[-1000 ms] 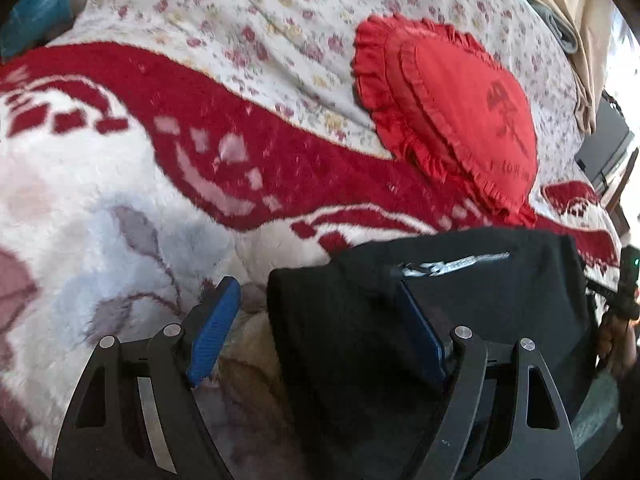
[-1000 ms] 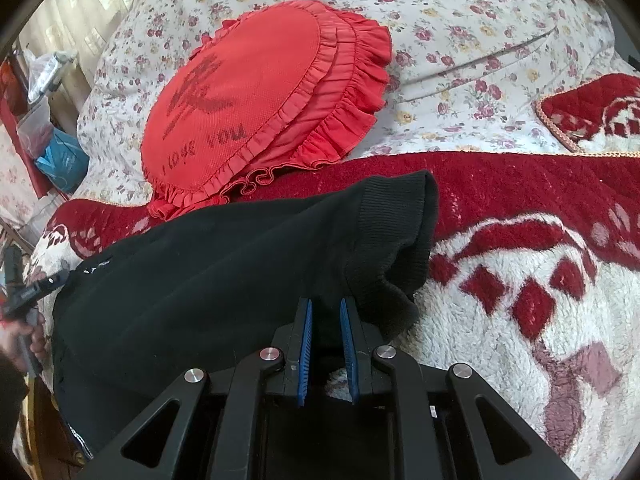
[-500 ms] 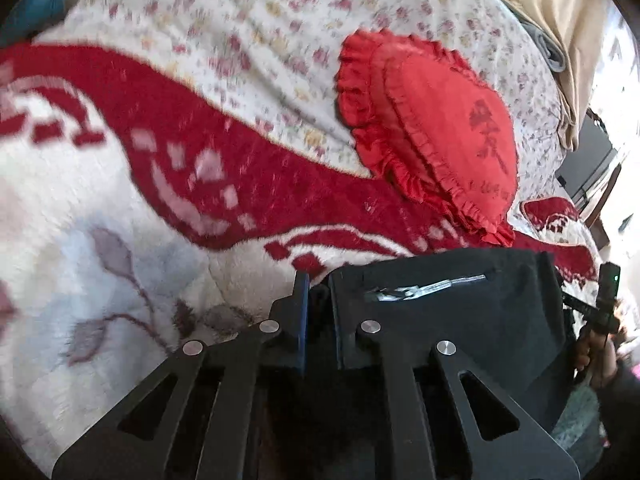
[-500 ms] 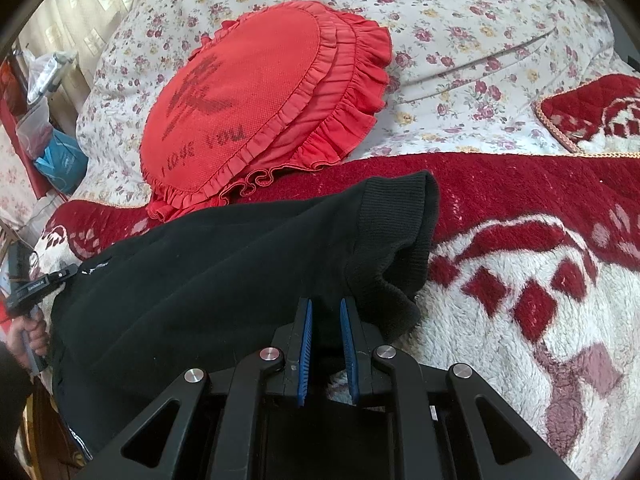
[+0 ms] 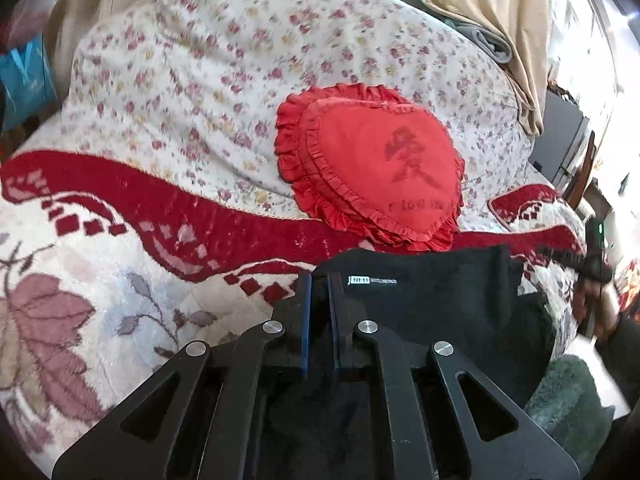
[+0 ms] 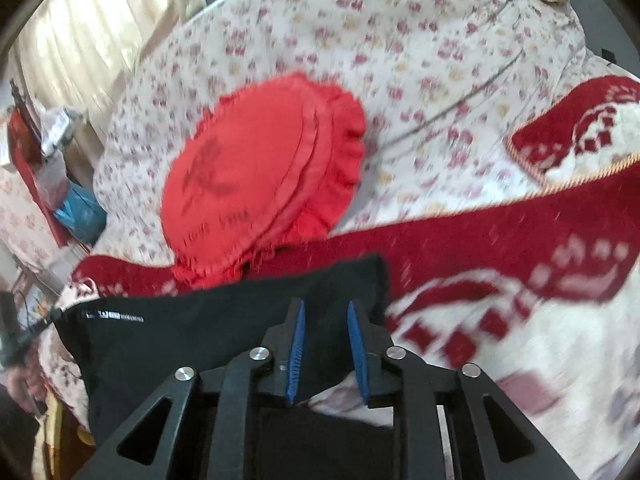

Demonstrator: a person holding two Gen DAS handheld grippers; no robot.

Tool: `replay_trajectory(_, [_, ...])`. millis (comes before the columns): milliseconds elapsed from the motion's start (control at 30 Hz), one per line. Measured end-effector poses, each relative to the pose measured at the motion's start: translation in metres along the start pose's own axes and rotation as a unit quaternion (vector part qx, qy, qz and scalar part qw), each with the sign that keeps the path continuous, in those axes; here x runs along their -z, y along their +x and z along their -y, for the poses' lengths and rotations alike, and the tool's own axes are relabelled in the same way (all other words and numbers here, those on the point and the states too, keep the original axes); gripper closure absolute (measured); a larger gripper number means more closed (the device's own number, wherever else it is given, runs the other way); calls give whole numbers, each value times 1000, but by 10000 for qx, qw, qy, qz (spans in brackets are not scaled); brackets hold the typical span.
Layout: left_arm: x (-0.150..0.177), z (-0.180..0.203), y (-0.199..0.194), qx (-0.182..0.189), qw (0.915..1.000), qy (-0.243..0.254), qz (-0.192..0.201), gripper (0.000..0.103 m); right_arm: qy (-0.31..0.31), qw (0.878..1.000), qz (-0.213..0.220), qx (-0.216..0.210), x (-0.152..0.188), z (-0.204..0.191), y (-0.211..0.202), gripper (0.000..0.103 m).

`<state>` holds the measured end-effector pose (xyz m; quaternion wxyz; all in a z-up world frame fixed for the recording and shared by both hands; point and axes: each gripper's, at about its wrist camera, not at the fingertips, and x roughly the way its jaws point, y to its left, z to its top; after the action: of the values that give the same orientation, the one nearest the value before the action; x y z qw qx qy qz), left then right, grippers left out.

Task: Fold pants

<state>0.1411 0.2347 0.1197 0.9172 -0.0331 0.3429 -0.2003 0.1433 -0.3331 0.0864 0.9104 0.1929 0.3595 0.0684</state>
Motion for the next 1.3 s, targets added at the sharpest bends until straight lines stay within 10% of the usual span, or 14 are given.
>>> replay_trajectory(100, [7,19,-8,-72,9999,97,86,97,539,9983,-190,-69,-28,41,-2,59])
replay_trajectory(367, [17,25,-3,-304,9989,-317,144,97,946,9794,-1410,-1092,-43,63,60,59])
replay_trajectory(633, [17,26,-5,-424,9983,-385,105,97,309,9793,-1898,-635,-39,45,112,59])
replay_trajectory(700, [17,25,-3,-478,9981,-388,85,97,98,9798,-1874,-684,-38,41,112,69])
replay_trajectory(767, [15,23,-3,-548,9977,-394,94,97,-446,9788,-1796,-874,-40,27,104,100])
replay_trajectory(1033, [12,24,-33,-1007,9934,-42,557,97,-2079,9749,-188,-773,-85,-19,-4,100])
replay_trajectory(1300, [104,33,-60,-971,9940,-95,501,97,-2977,9535,-383,-265,20,-10,-37,100])
